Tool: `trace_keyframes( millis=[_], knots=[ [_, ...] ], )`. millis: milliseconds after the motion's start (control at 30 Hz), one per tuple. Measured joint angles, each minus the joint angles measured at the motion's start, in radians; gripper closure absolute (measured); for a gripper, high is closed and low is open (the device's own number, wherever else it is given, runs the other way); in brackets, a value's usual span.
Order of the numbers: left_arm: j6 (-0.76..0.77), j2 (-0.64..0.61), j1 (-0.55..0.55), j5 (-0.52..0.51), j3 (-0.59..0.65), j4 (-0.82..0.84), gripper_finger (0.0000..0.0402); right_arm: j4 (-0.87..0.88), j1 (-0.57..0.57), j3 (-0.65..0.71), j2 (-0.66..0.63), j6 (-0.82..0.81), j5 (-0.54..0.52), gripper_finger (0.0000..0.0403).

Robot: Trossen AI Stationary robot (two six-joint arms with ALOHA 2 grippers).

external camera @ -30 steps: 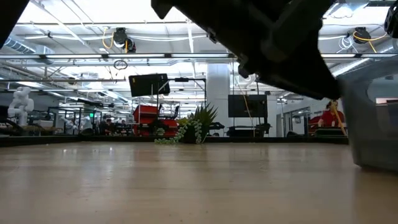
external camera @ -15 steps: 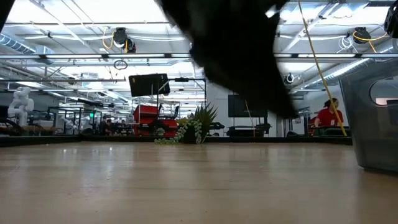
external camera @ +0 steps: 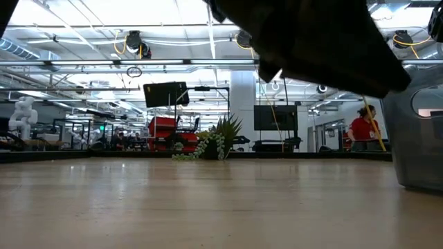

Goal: Nest measuring cups in basket
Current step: Adjust the black transparent bin on the table

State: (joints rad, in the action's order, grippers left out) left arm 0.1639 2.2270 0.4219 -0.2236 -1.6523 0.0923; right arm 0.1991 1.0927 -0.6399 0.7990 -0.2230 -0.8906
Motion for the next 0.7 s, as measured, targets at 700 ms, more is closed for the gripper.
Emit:
trace_keyframes(
  millis=[700],
  knots=[
    [-0.128,0.032,-0.108,0.063,0.0,-0.15,0.0309,0.013,0.0,0.0,0.0,0.01,-0.105,0.0229]
  ],
)
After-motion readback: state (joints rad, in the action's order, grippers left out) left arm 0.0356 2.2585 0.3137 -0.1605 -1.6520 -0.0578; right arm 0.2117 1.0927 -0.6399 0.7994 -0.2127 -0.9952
